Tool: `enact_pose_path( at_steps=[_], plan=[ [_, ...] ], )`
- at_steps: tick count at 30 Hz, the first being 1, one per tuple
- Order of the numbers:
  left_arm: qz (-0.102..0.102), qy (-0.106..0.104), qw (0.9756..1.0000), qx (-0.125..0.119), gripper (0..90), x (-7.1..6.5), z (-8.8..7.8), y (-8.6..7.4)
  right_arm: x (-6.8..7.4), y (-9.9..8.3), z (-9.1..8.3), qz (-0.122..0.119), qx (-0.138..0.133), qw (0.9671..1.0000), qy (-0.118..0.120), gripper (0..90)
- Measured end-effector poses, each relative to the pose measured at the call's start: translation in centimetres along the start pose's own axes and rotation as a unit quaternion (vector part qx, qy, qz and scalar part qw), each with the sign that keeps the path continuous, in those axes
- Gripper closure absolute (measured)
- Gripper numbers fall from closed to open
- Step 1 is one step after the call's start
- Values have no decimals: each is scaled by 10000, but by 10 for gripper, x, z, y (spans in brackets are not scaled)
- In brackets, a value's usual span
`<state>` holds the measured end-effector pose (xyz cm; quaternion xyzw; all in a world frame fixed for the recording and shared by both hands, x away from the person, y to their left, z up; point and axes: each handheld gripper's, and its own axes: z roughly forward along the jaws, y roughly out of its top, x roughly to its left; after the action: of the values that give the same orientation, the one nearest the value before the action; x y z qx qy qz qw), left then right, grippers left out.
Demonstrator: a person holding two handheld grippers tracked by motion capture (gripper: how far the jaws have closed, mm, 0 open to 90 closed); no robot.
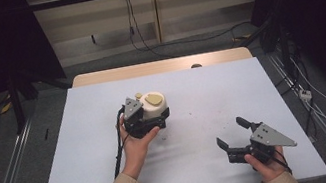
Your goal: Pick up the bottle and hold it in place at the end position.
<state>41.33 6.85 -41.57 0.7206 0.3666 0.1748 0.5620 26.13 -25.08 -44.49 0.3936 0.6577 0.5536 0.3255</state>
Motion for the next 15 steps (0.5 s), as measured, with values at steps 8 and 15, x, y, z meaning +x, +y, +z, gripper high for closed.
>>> enact_pose_path(
  at_steps=[8,15],
  plan=[
    [10,-14,10000,-3,64,-1,1,3,-1,0,0,16,-19,10000,-8,58],
    [-29,-7,10000,19,64,1,2,2,-1,0,0,20,-14,10000,-2,58]
  ],
)
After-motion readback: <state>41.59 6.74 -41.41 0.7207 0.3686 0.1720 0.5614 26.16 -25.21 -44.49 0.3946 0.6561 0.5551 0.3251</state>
